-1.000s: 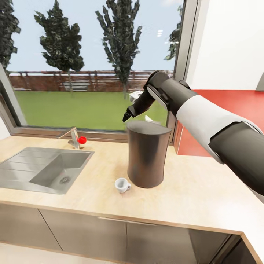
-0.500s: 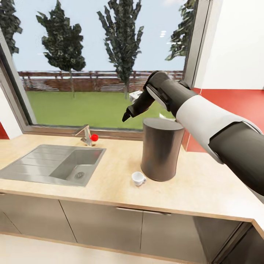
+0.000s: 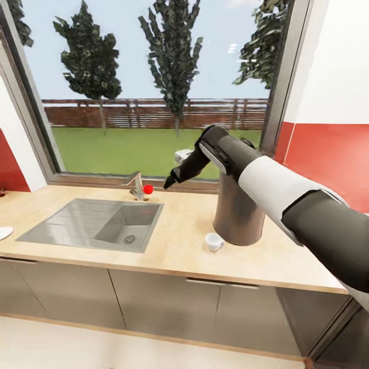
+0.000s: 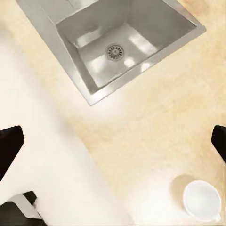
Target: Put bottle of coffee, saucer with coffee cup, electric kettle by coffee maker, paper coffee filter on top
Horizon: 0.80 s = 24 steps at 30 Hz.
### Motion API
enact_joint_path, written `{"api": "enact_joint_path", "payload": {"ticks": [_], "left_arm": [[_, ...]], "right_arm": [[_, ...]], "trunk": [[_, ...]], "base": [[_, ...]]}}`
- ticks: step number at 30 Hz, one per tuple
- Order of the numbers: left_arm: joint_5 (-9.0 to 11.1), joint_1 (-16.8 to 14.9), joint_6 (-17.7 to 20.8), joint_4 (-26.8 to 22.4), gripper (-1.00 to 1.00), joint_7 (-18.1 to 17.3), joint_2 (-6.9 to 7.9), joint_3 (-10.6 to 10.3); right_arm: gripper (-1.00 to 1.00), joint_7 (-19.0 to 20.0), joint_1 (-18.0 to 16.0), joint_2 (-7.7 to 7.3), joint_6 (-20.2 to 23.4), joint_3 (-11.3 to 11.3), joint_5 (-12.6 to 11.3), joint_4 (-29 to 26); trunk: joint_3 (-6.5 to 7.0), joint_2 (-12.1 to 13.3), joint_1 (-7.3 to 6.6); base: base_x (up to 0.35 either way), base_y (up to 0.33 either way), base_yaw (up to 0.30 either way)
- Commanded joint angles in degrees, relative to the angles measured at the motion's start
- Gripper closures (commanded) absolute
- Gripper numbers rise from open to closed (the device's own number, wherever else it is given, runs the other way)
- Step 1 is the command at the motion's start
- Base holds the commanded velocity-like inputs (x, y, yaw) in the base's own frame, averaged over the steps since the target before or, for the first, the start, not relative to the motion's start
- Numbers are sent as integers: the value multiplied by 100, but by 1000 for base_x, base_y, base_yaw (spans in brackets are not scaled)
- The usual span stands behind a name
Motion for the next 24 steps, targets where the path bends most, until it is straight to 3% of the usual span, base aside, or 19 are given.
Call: {"api": "enact_joint_path", "payload": {"ticks": [1,2,3,5,13,16,24], "left_arm": [[-22,0,-15,-2,-100,-2,0,30],[-22,0,-14,-1,-100,-2,0,30],[-21,0,-8,0,-100,-2,6,33],[-18,0,-9,1,-100,-2,4,36],[-15,0,-14,1,-100,3,-6,38],[-15,-7,-15,-7,-100,7,-16,24],[-15,-11,-24,-24,-100,7,-22,21]], "right_arm": [[-100,1,194,0,-1,41,-757,7],[-100,1,249,0,-5,41,-953,7],[-100,4,533,0,-25,55,-1778,-3],[-100,7,625,0,-28,58,-1945,-6],[-100,30,1146,0,-29,61,-2134,-308],[-100,28,1871,0,-24,61,-2142,-664],[-100,25,2981,0,-23,69,-2139,-657]], "trunk": [[-12,-15,2],[-12,-15,2],[-12,-15,2],[-12,-15,2],[-12,-15,2],[-12,-15,2],[-12,-15,2]], "base": [[-185,295,0],[-185,295,0],[-188,293,0],[-193,290,0],[-230,260,0],[-220,186,0],[-24,20,0]]}}
